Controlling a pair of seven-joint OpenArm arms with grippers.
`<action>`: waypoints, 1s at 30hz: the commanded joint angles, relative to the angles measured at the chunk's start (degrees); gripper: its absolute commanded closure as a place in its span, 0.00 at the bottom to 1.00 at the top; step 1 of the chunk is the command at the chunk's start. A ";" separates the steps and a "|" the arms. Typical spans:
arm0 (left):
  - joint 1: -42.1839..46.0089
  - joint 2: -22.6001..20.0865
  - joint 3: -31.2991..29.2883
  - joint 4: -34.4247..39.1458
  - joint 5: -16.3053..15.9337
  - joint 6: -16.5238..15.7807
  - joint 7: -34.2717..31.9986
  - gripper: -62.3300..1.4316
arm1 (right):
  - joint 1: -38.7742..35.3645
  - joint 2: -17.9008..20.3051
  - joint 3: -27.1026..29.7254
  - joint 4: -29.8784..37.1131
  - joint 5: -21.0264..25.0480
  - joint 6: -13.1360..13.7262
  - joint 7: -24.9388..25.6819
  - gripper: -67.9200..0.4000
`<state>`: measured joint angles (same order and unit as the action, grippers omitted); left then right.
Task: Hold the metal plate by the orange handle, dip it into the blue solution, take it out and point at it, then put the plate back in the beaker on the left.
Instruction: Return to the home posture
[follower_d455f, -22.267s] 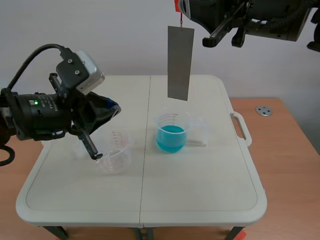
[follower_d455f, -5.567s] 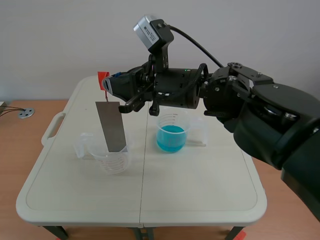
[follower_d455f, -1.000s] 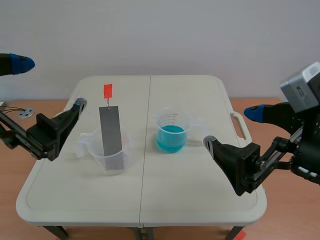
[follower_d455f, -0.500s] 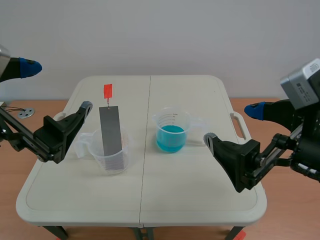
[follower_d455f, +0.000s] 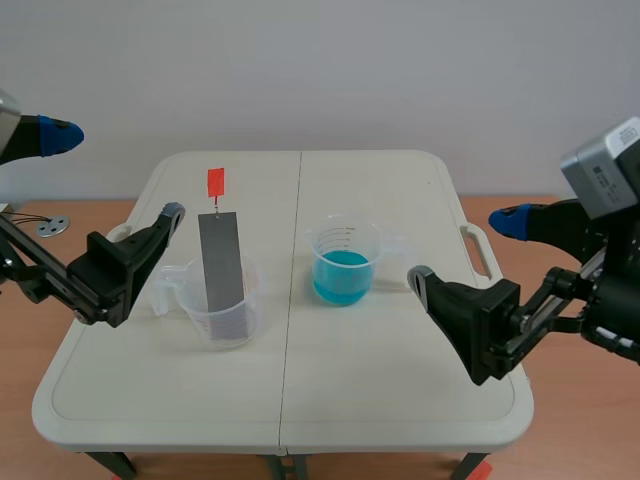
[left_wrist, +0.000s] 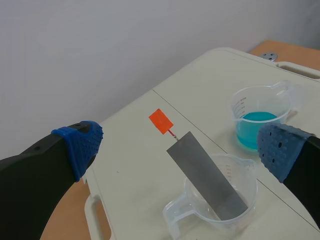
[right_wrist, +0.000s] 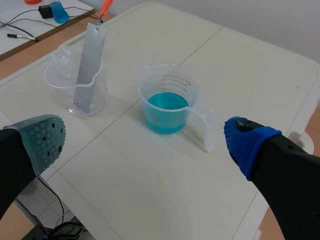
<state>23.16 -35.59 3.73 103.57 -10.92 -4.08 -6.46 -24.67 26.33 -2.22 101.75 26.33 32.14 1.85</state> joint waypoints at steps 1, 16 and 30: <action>-0.17 -0.33 -0.42 0.26 -0.37 0.33 -0.76 0.00 | 0.68 0.13 0.44 0.79 0.63 -0.07 0.70 0.02; -0.17 -0.33 -0.42 0.26 -0.37 0.33 0.04 0.00 | 0.68 0.13 0.44 0.79 0.63 -0.07 0.68 0.02; -0.17 -0.33 -0.42 0.26 -0.37 0.33 0.04 0.00 | 0.68 0.13 0.44 0.79 0.63 -0.07 0.68 0.02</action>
<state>23.16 -35.59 3.73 103.57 -10.92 -4.08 -5.78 -24.67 26.33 -2.22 101.75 26.33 32.14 1.85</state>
